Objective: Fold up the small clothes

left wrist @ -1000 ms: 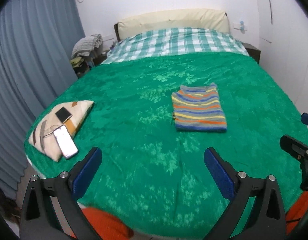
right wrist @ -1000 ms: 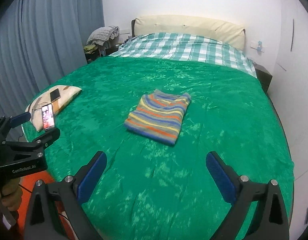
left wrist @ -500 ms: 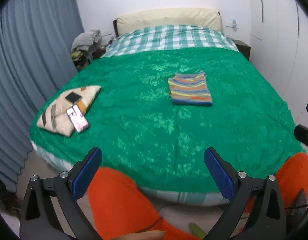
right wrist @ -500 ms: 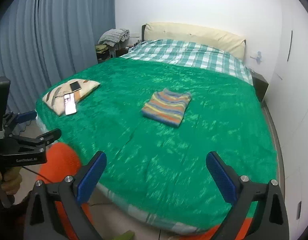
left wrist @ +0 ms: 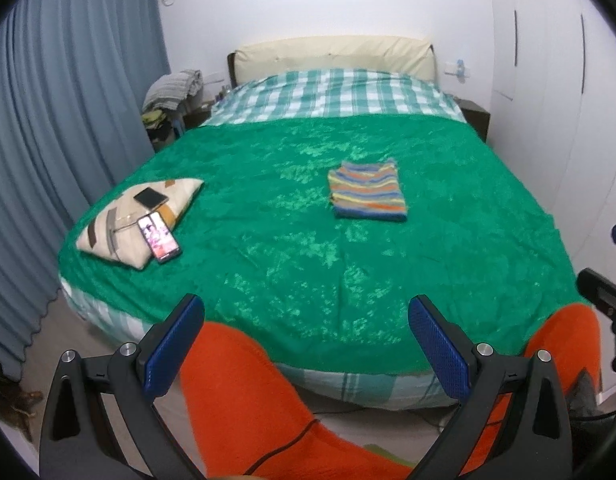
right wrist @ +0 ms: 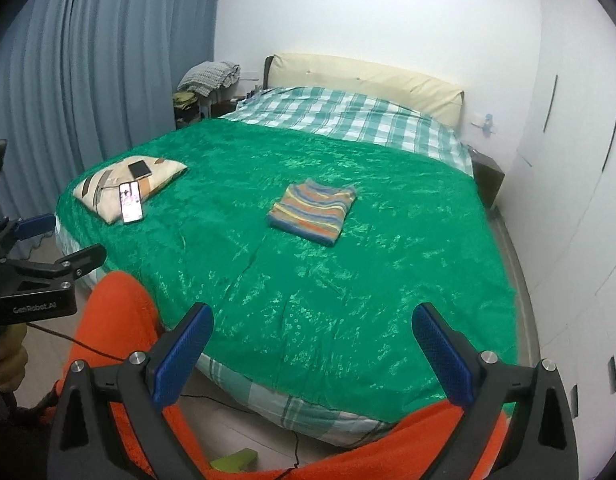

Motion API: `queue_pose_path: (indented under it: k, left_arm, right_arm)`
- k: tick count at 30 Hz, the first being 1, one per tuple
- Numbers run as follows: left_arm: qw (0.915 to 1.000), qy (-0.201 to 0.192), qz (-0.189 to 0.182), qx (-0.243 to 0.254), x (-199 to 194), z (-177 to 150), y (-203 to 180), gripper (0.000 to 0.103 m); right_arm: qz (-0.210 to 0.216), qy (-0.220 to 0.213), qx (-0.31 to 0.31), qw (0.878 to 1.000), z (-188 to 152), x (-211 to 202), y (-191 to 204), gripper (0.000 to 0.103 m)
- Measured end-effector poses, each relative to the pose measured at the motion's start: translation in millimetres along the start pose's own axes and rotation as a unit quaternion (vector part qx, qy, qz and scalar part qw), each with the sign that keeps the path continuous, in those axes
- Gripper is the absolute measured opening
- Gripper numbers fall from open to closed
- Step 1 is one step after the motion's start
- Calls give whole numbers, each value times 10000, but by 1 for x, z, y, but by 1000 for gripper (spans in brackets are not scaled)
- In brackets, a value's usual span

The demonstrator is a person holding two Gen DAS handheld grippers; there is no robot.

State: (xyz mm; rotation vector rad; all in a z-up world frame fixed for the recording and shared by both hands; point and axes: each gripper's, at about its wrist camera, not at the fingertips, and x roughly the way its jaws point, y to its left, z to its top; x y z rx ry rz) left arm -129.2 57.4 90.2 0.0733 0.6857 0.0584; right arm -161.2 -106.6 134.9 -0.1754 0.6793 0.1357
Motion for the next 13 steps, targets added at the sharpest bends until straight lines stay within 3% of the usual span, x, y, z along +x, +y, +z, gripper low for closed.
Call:
queue_pose_path:
  k: [13]
  left_arm:
    - [9998, 45, 73, 153, 7, 1, -11, 102]
  right_arm:
    - [110, 173, 219, 9996, -4, 15, -8, 99]
